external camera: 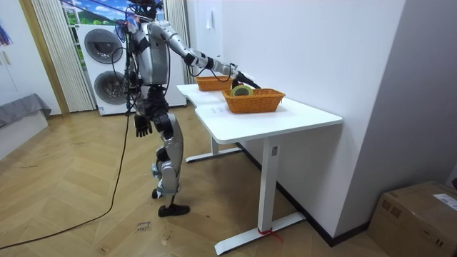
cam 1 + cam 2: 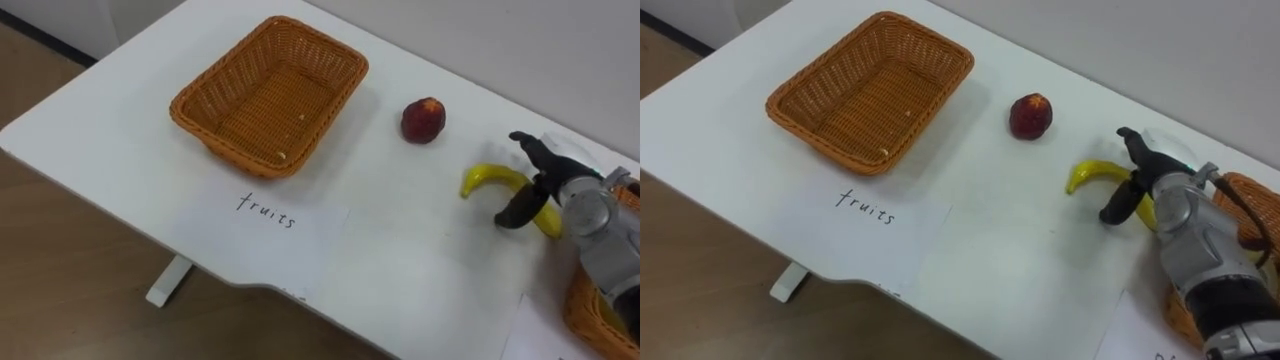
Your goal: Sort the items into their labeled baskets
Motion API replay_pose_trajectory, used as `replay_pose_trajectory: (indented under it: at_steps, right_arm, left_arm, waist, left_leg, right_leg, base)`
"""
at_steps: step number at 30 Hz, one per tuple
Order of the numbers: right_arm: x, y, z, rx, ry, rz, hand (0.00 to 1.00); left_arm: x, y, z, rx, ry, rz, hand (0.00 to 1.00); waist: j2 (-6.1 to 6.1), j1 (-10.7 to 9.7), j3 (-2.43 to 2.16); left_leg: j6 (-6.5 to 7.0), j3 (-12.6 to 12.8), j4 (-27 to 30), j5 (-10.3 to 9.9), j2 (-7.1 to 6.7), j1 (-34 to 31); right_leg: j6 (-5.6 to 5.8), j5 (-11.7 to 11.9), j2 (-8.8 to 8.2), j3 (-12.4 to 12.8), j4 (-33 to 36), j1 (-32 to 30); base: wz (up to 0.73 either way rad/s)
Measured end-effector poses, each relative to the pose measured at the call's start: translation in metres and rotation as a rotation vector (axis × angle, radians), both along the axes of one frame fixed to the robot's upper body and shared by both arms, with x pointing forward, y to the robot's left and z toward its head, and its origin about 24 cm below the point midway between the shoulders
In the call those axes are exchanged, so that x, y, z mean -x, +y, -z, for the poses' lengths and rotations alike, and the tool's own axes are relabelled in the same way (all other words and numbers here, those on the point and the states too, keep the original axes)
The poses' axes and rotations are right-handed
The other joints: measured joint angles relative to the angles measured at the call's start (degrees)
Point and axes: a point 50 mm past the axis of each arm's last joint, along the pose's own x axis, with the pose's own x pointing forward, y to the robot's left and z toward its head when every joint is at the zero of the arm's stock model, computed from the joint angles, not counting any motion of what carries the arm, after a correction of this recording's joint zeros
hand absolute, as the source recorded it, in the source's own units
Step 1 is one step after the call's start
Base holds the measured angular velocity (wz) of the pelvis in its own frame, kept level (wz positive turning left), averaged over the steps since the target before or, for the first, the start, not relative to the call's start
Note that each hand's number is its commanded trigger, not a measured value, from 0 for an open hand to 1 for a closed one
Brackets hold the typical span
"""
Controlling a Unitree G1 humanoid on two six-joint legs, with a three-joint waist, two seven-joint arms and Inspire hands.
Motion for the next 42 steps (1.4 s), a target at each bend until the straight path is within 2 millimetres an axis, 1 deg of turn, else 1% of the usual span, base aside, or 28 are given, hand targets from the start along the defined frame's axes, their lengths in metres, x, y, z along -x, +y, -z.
replay_pose_trajectory:
  at_steps: [3,5,9,14,21,24,27,30,32,34,39,42]
  right_arm:
    - [-0.002,0.0,0.0,0.005,0.005,-0.001,0.0]
    - [-0.002,0.0,0.0,0.007,0.004,0.0,0.0]
    - [-0.005,-0.001,-0.001,0.013,0.011,0.007,0.0]
    - [-0.004,-0.004,0.003,0.017,0.034,0.018,0.0]
    - [-0.003,-0.003,0.005,0.007,0.061,0.011,0.0]
    - [-0.004,-0.001,0.006,-0.009,0.077,0.001,0.0]
    - [-0.005,0.004,0.008,-0.003,0.113,-0.03,0.0]
    - [-0.006,0.003,0.01,-0.003,0.171,-0.044,0.0]
    - [-0.002,-0.002,0.015,-0.01,0.231,-0.044,0.0]
    - [-0.001,-0.003,0.017,-0.022,0.255,-0.04,0.0]
    - [-0.002,-0.008,0.017,-0.054,0.307,-0.021,0.0]
    - [-0.003,-0.012,0.013,-0.06,0.323,-0.011,0.0]
  left_arm:
    - [0.0,0.001,0.0,-0.003,0.0,0.001,0.0]
    - [-0.002,0.001,-0.001,-0.007,-0.004,0.013,0.0]
    - [-0.004,0.002,-0.001,-0.013,-0.006,0.022,0.0]
    - [-0.01,0.001,-0.002,-0.021,-0.018,0.034,0.0]
    - [-0.013,0.001,-0.002,-0.022,-0.024,0.047,0.0]
    - [-0.017,0.004,-0.004,-0.031,-0.031,0.056,0.0]
    - [-0.023,0.006,-0.006,-0.038,-0.035,0.088,0.0]
    - [-0.027,0.004,-0.006,-0.027,-0.047,0.109,0.0]
    - [-0.03,0.001,-0.006,-0.017,-0.05,0.134,0.0]
    - [-0.03,0.0,-0.005,-0.015,-0.045,0.143,0.0]
    - [-0.031,0.001,-0.005,-0.002,-0.039,0.172,0.0]
    - [-0.034,0.002,-0.007,0.012,-0.044,0.183,0.0]
  waist:
    - [0.04,0.0,0.02]
    - [-0.07,0.0,-0.06]
    - [-0.07,0.2,-0.09]
    - [-0.06,0.4,-0.08]
    - [-0.13,0.5,-0.11]
    - [-0.59,0.4,-0.37]
    - [-0.88,0.3,-0.42]
    - [-0.83,0.8,-0.36]
    - [-0.86,1.8,-0.33]
    - [-0.84,2.0,-0.15]
    - [-0.66,2.3,0.11]
    - [-1.09,2.8,0.35]
  left_leg:
    - [-0.01,-0.2,0.1,0.0,-0.01,-0.2]
    - [-0.03,-0.9,0.5,0.0,-0.07,-0.9]
    - [-0.08,-1.0,0.9,0.0,-0.05,-1.6]
    - [-0.11,-1.3,1.5,0.0,-0.07,-1.8]
    - [-0.23,-1.8,1.8,0.0,-0.1,-2.6]
    - [-0.48,-2.2,1.8,0.2,-0.13,-3.2]
    - [-0.64,-2.6,1.9,0.3,-0.21,-3.5]
    - [-0.63,-2.6,2.3,0.3,-0.25,-3.6]
    - [-0.61,-2.6,2.4,0.3,-0.29,-3.5]
    - [-0.65,-2.6,2.4,0.3,-0.31,-3.6]
    - [-0.87,-2.8,2.6,0.4,-0.43,-4.0]
    - [-1.05,-3.0,2.6,0.8,-0.47,-4.5]
  right_leg:
    - [0.0,0.0,-0.01,-0.2,0.0,0.0]
    - [-0.02,0.0,-0.05,-0.8,0.0,-0.3]
    - [-0.2,0.1,-0.05,-1.3,0.0,-0.8]
    - [-0.3,0.2,-0.12,-2.4,0.1,-0.8]
    - [-0.42,0.3,-0.08,-2.7,0.1,-1.1]
    - [-0.6,0.4,0.03,-2.7,0.1,-1.6]
    - [-0.67,0.4,0.1,-2.7,0.1,-1.6]
    - [-0.76,0.5,0.09,-2.8,0.1,-1.5]
    - [-0.78,0.7,0.09,-2.9,0.1,-1.4]
    - [-0.83,0.8,0.08,-2.8,0.1,-1.4]
    - [-0.99,1.0,0.04,-2.9,-0.1,-1.8]
    - [-1.04,1.0,0.11,-2.8,-1.2,-1.9]
  base:
    - [0.03]
    - [0.09]
    - [0.04]
    - [0.03]
    - [0.0]
    - [0.04]
    - [0.08]
    - [0.0]
    - [0.0]
    - [0.0]
    - [0.0]
    - [0.02]
